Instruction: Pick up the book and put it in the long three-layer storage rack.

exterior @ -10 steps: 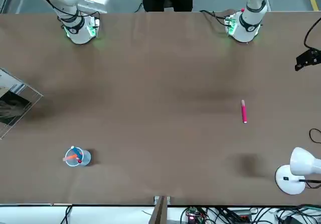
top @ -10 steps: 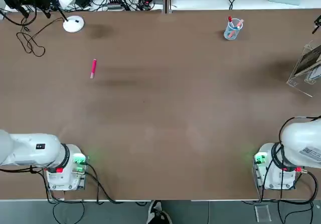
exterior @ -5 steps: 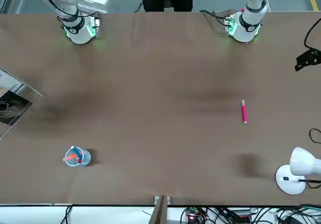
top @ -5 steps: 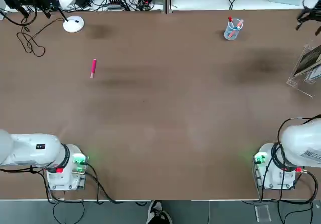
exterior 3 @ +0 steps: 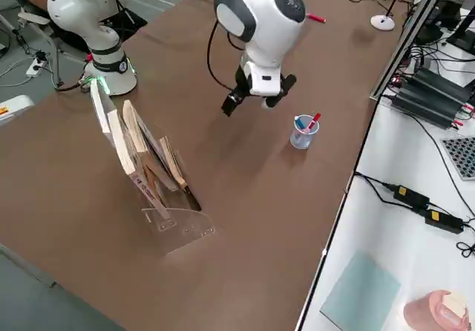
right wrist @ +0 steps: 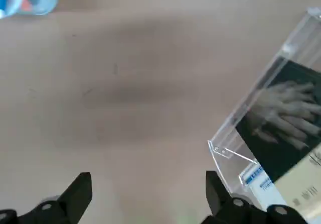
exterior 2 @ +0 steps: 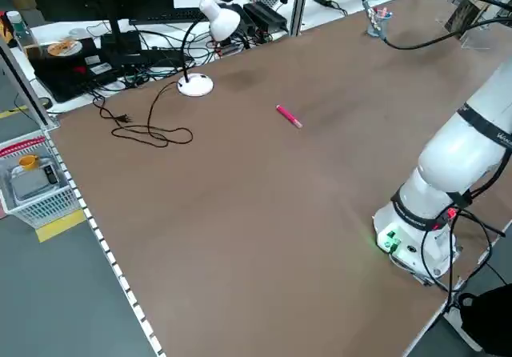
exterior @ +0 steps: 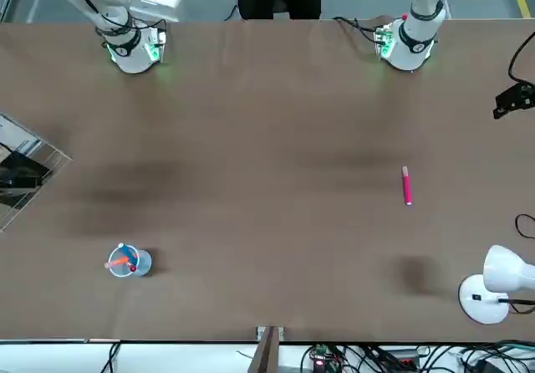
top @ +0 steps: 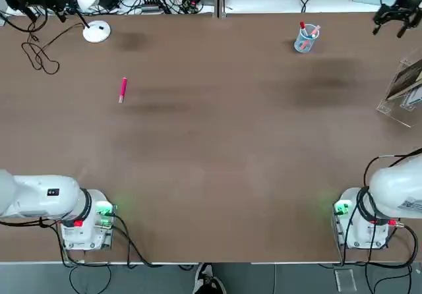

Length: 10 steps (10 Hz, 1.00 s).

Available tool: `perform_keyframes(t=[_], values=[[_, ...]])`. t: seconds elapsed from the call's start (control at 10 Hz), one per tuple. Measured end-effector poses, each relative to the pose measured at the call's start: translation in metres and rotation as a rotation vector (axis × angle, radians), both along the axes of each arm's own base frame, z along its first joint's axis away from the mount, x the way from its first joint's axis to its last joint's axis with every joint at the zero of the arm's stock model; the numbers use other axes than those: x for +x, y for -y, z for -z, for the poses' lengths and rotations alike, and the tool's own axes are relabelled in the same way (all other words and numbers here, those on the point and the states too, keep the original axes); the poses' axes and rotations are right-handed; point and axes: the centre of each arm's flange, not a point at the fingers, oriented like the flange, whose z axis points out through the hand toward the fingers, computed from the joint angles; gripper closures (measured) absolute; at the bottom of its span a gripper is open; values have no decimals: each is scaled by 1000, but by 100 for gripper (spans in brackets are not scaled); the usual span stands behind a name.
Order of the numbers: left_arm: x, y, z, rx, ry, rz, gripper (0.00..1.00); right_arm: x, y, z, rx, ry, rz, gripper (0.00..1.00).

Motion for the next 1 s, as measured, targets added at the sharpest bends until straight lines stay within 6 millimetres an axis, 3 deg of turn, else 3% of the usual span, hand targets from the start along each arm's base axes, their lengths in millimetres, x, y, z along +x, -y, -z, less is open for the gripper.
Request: perform_keyframes(t=[0.3,0.5,1.0], values=[[9,-1,-3,0,10,-1,0,6,-44,-2,-4,10,-68,0],[13,-4,-2,-1,9,-9,0,8,-62,-8,-7,24,-97,0],[11,-20,-6,-4,-3,-36,0,2,-98,-50,-50,98,-89,0]])
